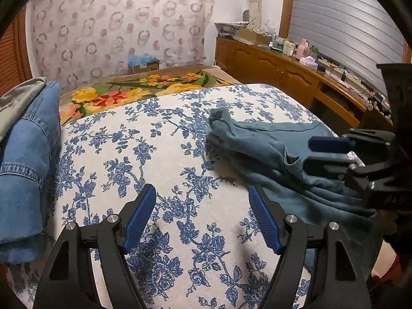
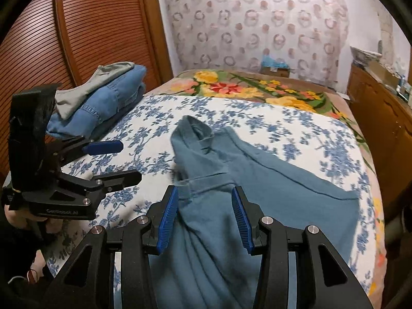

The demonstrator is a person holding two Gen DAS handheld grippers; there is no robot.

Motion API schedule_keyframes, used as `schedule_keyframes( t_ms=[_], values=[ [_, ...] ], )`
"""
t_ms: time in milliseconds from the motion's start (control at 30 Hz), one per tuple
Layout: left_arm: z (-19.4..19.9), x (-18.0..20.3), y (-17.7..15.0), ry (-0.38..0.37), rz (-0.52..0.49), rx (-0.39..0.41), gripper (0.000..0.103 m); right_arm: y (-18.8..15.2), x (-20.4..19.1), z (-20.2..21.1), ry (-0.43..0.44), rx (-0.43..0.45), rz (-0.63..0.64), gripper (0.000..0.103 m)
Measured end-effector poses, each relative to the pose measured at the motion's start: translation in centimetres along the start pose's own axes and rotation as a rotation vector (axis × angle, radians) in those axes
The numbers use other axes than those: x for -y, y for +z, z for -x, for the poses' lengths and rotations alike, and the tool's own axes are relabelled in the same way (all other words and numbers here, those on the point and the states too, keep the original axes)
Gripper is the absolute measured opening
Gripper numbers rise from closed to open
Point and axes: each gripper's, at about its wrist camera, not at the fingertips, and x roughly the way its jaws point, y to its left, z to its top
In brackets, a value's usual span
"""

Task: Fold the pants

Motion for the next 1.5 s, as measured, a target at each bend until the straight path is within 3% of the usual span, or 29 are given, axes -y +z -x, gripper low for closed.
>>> schedule_keyframes(
  t_ms=[133,233,333,400,567,867,1300,1500],
  values=[
    [0.1,-0.2,0.0,-0.008,0.007,0.005,0.075,0.6,-0.9,-1.0,0.030,-0.010,0.021,0.042],
    [0.0,-0.2,-0.1,-0.017,0.007,0.003,0.075,0.7,-1.2,-1.7,0.040,-0.028,0.053,0.021],
    [-0.2,0.0,-0.2,-0.025,0.000,-0.003,0.075,0.8,-0.9,-2.0,0.041,-0.042,0.057,0.006],
    [-0.3,0.1,-0.2,-0.034,-0.005,-0.008,0.075,1.0,-0.4,-1.6,0.024,-0.016,0.032,0.004],
    [-0.5,0.8,-0.1,-0.054,-0.023,-0.023,0.075,1.8,1.5,0.5,-0.029,0.055,-0.006,0.003],
    [-0.6,1.7,0.1,-0.057,-0.036,-0.030,0.075,1.7,7.0,4.0,-0.181,0.079,-0.030,0.003],
    [-1.2,3.2,0.9,-0.047,-0.065,-0.045,0.075,1.5,10.8,4.4,-0.269,0.079,-0.070,0.003],
    [-1.5,3.6,0.8,-0.048,-0.071,-0.053,0.075,1.6,11.8,2.5,-0.313,0.043,-0.083,0.003]
  ],
)
